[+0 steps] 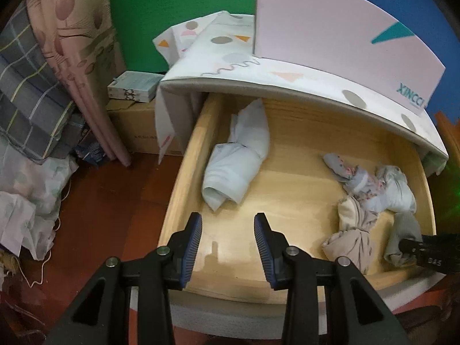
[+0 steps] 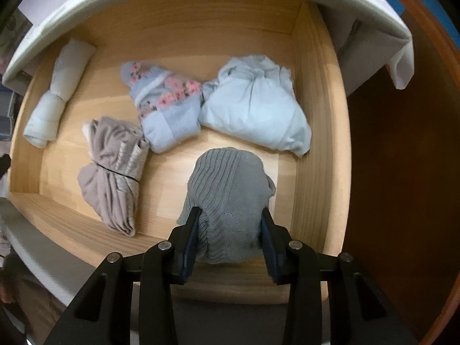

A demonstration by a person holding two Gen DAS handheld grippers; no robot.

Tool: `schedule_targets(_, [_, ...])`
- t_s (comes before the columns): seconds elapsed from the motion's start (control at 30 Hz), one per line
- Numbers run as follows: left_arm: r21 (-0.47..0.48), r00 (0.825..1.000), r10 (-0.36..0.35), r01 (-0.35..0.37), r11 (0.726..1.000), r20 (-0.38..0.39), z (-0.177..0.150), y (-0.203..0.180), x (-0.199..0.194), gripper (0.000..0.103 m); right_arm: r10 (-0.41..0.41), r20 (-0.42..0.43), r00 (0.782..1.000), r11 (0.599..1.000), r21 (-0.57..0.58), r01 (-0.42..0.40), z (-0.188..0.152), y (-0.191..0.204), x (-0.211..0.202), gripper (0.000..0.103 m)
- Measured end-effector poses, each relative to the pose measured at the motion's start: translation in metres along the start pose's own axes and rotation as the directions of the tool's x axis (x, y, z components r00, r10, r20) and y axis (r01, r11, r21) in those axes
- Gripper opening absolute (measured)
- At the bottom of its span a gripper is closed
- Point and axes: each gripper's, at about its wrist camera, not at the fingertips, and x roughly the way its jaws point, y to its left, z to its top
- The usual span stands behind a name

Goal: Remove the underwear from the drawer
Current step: 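Carry the grey knit item into the white box and open the right tool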

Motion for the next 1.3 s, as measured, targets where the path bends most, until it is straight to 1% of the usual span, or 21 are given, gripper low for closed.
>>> schedule_targets(0.13, [-0.002,1.000,-0.012,0.012,1.000,0.000,0.001,-0.001,0.000,0.038,0.023,0.036,0.999,1.000,0.005,-0.023,0.009,-0.004,-0.023,0.036])
schedule_targets(0.23, [-0.010,1.000,-0.022,0.022,1.000,-0.002,0.001,0.001,0.001,0.038,0.044,0.061,0.997,0.999,0.006,-0.044,0.018,-0.007,-0.048,0.036])
schedule_targets(0.43, [-0.031,0.999,-0.038,0.038,0.999,-0.004,0.001,0.005,0.001,0.038,0.045,0.128,0.991,0.999,-0.018,-0.043,0.032,-0.011,-0.107,0.036])
schedule_targets(0.53, [-0.030,0.999,-0.039,0.039,0.999,-0.004,0.001,0.006,0.001,0.038,0.044,0.169,0.985,0.999,-0.026,-0.040,0.040,-0.006,-0.135,0.036])
schedule_targets(0.67, [-0.032,0.999,-0.040,0.040,0.999,-0.007,0.001,0.006,0.002,0.038,0.038,0.239,0.970,0.998,-0.048,-0.028,0.061,-0.002,-0.179,0.036])
schedule_targets(0.77, [-0.036,0.999,-0.040,0.040,0.999,-0.007,0.001,0.006,0.001,0.038,0.035,0.309,0.951,0.998,-0.057,-0.018,0.083,-0.001,-0.214,0.036])
schedule_targets(0.87, [-0.039,0.999,-0.040,0.040,0.998,-0.009,0.000,0.006,0.002,0.038,0.036,0.372,0.928,0.998,-0.058,-0.016,0.113,0.004,-0.241,0.036])
schedule_targets(0.9, [-0.040,0.999,-0.042,0.041,0.998,-0.010,0.000,0.006,0.002,0.038,0.030,0.389,0.921,0.998,-0.060,-0.008,0.123,0.009,-0.245,0.036])
schedule_targets(0.97, [-0.041,0.999,-0.043,0.042,0.998,-0.012,0.001,0.006,0.003,0.038,0.011,0.405,0.914,0.998,-0.062,0.015,0.143,0.015,-0.249,0.036])
schedule_targets(1.1, [-0.045,0.999,-0.048,0.047,0.998,-0.014,0.000,0.007,0.003,0.038,-0.007,0.407,0.913,0.998,-0.052,0.031,0.180,0.022,-0.244,0.036])
schedule_targets(1.3, [-0.058,0.999,-0.049,0.048,0.997,-0.020,0.000,0.010,0.005,0.038,-0.027,0.353,0.935,0.998,-0.043,0.045,0.219,0.031,-0.204,0.036])
